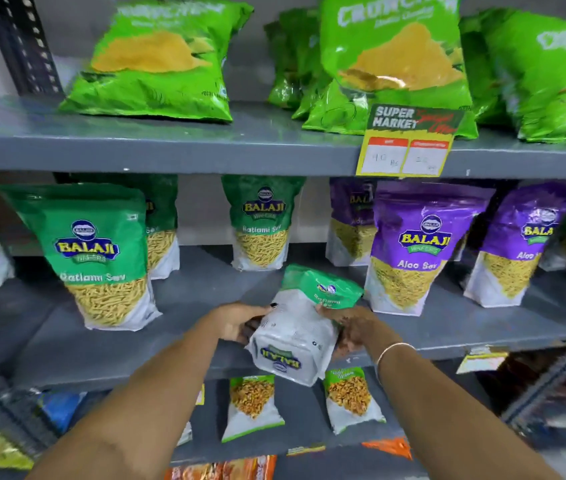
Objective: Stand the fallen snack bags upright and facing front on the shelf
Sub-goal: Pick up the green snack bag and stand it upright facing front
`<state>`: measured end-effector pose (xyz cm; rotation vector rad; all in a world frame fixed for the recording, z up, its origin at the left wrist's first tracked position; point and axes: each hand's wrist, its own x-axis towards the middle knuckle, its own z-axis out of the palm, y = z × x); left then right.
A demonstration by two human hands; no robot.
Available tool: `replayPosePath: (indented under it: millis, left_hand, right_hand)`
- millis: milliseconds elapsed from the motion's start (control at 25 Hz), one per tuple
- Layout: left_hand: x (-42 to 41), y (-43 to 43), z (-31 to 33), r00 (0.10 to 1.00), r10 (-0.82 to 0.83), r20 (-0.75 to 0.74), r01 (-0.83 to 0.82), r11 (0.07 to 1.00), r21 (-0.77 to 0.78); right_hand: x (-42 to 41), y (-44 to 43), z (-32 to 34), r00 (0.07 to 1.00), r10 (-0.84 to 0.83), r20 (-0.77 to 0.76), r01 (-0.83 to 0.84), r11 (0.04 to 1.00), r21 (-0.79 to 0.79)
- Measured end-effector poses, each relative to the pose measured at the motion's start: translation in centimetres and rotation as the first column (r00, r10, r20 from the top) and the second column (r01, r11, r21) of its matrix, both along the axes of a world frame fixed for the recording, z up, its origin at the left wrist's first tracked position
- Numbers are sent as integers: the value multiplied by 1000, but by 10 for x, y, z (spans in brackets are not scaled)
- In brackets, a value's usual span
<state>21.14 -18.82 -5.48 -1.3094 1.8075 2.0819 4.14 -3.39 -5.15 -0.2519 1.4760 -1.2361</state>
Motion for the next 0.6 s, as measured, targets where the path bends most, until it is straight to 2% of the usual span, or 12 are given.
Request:
replayPosePath:
  millis: [120, 200, 320, 400, 600]
  left_hand:
    - [4, -1, 8, 997, -77, -7, 77, 997, -7]
    - [8, -1, 14, 993, -111, -33, 110, 993, -30]
    - [13, -5, 26, 990, -125, -71, 119, 990, -82]
    - [13, -10, 34, 990, -92, -104, 77, 987, -140]
    - [11, -21, 37, 983, 38, -180, -109, 908, -405]
  right_hand:
    - [1, 2, 4, 1000, 5, -29, -5, 1000, -4]
    - [3, 3, 15, 996, 78, -51, -78, 997, 0]
    - [5, -1, 30, 976, 132, -175, -125, 991, 52]
    - [12, -7, 46, 954, 115, -278, -107, 993, 45]
    - [20, -38, 53, 842, -52, -537, -49, 984, -171]
